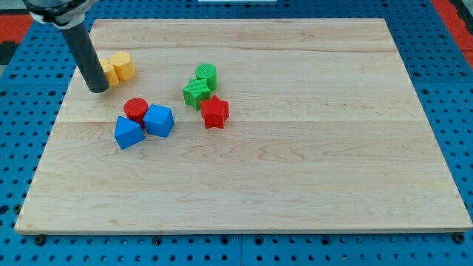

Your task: Separate the yellow hexagon from the yellow heart

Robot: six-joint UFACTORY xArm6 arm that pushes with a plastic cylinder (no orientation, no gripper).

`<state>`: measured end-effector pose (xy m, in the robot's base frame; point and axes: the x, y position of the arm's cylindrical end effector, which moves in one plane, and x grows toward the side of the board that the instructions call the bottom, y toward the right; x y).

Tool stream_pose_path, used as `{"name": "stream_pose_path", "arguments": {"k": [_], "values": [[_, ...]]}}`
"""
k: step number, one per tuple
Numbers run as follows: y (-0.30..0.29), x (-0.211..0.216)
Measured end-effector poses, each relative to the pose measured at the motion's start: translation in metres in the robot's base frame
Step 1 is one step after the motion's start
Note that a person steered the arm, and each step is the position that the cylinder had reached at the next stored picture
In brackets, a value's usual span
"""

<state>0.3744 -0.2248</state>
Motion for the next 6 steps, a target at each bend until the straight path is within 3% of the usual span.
{"name": "stream_pose_path", "arguments": {"k": [3, 5, 6], "values": [[0.036, -0.050], [0.040, -0.127], [0.077, -0.073]]}}
